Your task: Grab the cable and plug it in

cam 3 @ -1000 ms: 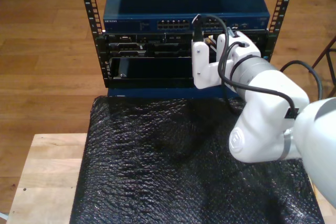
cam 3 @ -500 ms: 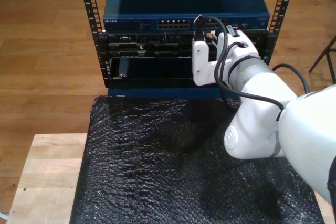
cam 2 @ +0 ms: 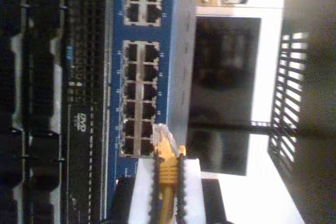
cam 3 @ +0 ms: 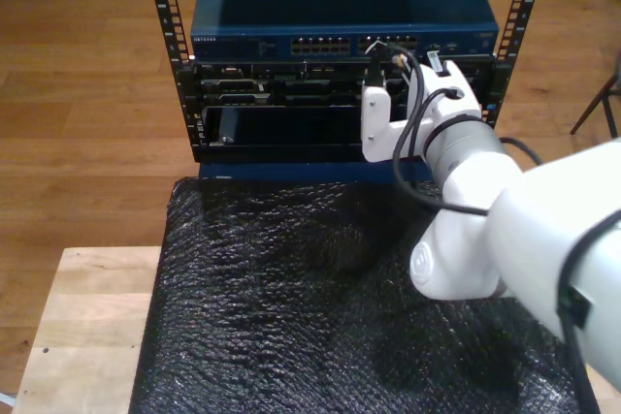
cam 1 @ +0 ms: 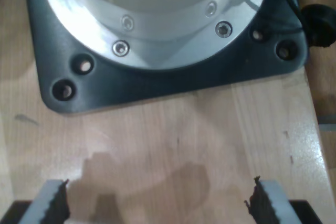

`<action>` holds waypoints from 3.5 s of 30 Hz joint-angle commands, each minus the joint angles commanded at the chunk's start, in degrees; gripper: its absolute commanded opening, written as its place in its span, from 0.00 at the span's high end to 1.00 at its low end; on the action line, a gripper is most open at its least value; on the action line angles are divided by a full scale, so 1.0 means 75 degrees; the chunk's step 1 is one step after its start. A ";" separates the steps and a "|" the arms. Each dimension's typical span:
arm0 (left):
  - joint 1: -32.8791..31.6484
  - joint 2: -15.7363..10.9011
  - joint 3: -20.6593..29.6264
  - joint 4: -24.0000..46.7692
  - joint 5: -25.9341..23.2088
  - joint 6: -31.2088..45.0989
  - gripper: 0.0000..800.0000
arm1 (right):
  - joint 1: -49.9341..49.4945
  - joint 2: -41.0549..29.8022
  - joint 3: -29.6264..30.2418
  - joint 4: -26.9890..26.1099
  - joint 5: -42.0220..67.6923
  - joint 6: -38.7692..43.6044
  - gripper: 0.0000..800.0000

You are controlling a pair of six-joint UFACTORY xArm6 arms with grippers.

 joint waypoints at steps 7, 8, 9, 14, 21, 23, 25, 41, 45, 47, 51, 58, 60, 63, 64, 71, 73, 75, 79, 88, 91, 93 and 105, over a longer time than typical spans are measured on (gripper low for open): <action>0.0000 0.0000 0.0000 0.0000 0.0000 0.0000 0.00 | 0.0000 0.0762 -0.0727 0.0035 -0.0492 -0.0012 1.00; 0.0000 0.0000 0.0000 0.0000 0.0000 -0.0012 0.00 | 0.0000 0.0832 -0.0774 0.0035 -0.0551 -0.0023 1.00; 0.0000 0.0000 0.0000 0.0000 0.0000 0.0000 0.00 | 0.0000 0.0879 -0.0809 0.0047 -0.0621 -0.0023 1.00; 0.0000 0.0000 0.0000 0.0000 0.0000 -0.0012 0.00 | 0.0000 0.1149 -0.0938 0.0070 -0.0996 -0.0023 1.00; 0.0000 0.0000 0.0000 0.0000 0.0000 0.0000 0.00 | 0.0047 0.1348 -0.0961 0.0774 -0.1723 -0.0059 1.00; 0.0000 0.0000 0.0000 0.0000 0.0000 -0.0012 0.00 | 0.0082 0.1418 -0.0996 0.0903 -0.1864 -0.0070 1.00; 0.0000 0.0000 0.0000 0.0000 0.0000 -0.0012 0.00 | 0.0152 0.1536 -0.1114 0.1008 -0.2016 -0.0070 1.00; 0.0000 0.0000 0.0000 0.0000 0.0000 0.0000 0.00 | 0.0551 0.2297 -0.2016 0.2286 -0.2614 -0.0105 1.00; 0.0000 0.0000 0.0000 0.0000 0.0000 -0.0012 0.00 | 0.0574 0.2438 -0.2192 0.2356 -0.2614 -0.0105 1.00; 0.0000 0.0000 0.0000 0.0000 0.0000 -0.0012 0.00 | 0.0574 0.2497 -0.2262 0.2403 -0.2602 -0.0117 1.00; 0.0000 0.0000 0.0000 0.0000 0.0000 -0.0012 0.00 | 0.0586 0.2673 -0.2473 0.2415 -0.2567 -0.0117 1.00; 0.0000 0.0000 0.0000 0.0000 0.0000 0.0000 0.00 | 0.0598 0.3048 -0.2977 0.2426 -0.2485 -0.0188 1.00; 0.0000 0.0000 0.0000 0.0000 0.0000 -0.0012 0.00 | 0.0598 0.3141 -0.3141 0.2426 -0.2462 -0.0188 1.00; 0.0000 0.0000 0.0000 0.0000 0.0000 0.0000 0.00 | 0.0598 0.3247 -0.3352 0.2415 -0.2438 -0.0199 1.00; 0.0000 0.0000 0.0000 0.0000 0.0000 -0.0012 0.00 | 0.0598 0.3282 -0.3364 0.2415 -0.2403 -0.0211 1.00; 0.0000 0.0000 0.0000 0.0000 0.0000 -0.0012 0.00 | 0.0598 0.3305 -0.3399 0.2743 -0.2368 -0.0504 1.00; 0.0000 0.0000 0.0000 0.0000 0.0000 0.0000 0.00 | 0.0598 0.3305 -0.3399 0.2778 -0.2333 -0.0516 1.00; 0.0000 0.0000 0.0000 0.0000 0.0000 -0.0012 0.00 | 0.0598 0.3305 -0.3399 0.2778 -0.2297 -0.0551 1.00; 0.0000 0.0000 0.0000 0.0000 0.0000 0.0000 0.00 | 0.0598 0.3305 -0.3388 0.2778 -0.2297 -0.0574 1.00; 0.0000 0.0000 0.0000 0.0000 0.0000 -0.0012 0.00 | 0.0680 0.3294 -0.3364 0.2755 -0.2204 -0.0574 1.00; 0.0000 0.0000 0.0000 0.0000 0.0000 0.0000 0.00 | 0.0738 0.3294 -0.3364 0.2755 -0.2110 -0.0574 1.00; 0.0000 0.0000 0.0000 0.0000 0.0000 -0.0012 0.00 | 0.0738 0.3294 -0.3364 0.2755 -0.2098 -0.0574 1.00; 0.0000 0.0000 0.0000 0.0000 0.0000 -0.0012 0.00 | 0.0738 0.3317 -0.3364 0.2790 -0.2086 -0.0563 1.00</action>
